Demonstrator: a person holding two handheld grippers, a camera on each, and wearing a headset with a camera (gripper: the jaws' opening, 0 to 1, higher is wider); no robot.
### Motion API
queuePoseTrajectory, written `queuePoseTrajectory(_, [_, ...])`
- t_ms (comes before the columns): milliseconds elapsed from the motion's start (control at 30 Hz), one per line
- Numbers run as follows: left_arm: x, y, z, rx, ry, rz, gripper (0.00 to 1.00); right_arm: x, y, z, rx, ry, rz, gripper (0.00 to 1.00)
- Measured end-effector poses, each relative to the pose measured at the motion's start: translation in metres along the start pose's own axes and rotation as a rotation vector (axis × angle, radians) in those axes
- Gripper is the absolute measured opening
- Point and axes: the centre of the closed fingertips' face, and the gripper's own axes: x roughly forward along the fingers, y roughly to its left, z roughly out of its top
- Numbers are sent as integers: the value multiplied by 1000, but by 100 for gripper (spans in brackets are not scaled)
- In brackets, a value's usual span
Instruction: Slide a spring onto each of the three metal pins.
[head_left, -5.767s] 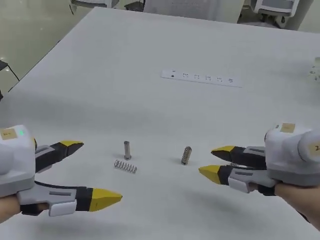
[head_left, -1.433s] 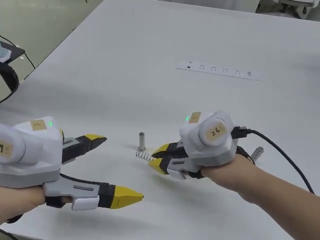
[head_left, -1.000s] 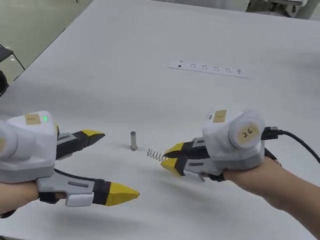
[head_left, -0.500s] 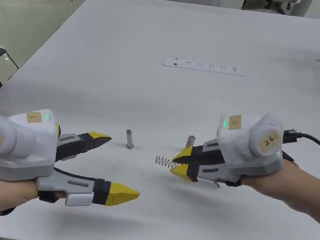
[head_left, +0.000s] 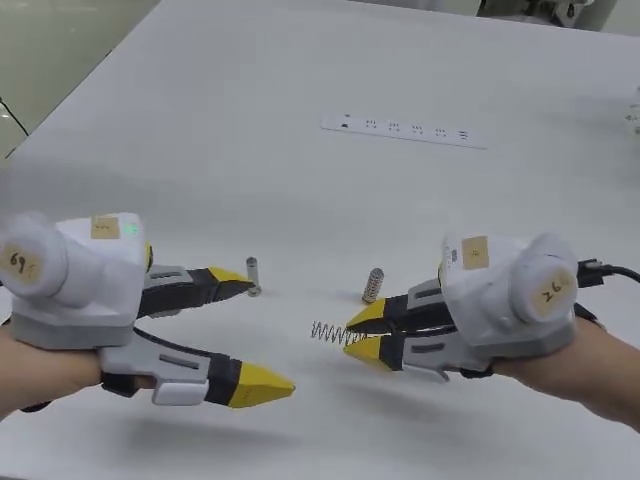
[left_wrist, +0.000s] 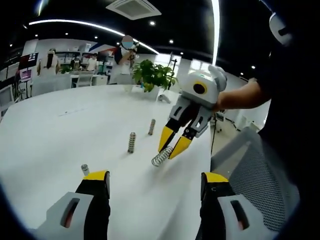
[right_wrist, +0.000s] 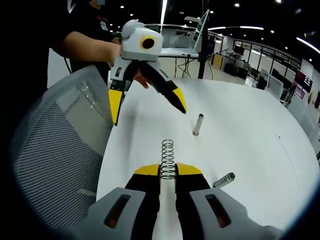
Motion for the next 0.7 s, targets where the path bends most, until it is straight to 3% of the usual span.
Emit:
queuePoseTrajectory(67, [5,-2,0,16,18,-17,63,-1,1,0,-1,-2,1,8])
queuePoseTrajectory(233, [14,-3,9,33,9,-40,54,-2,4,1,-9,-6,10,8])
queuePoseTrajectory(400, [24,-11,9,42,27,-86,43,-2,6,1,-31,-1,16,8])
queuePoseTrajectory(700, [33,-12,11,55,23,-99,33,-2,8,5,-36,-9,21,8])
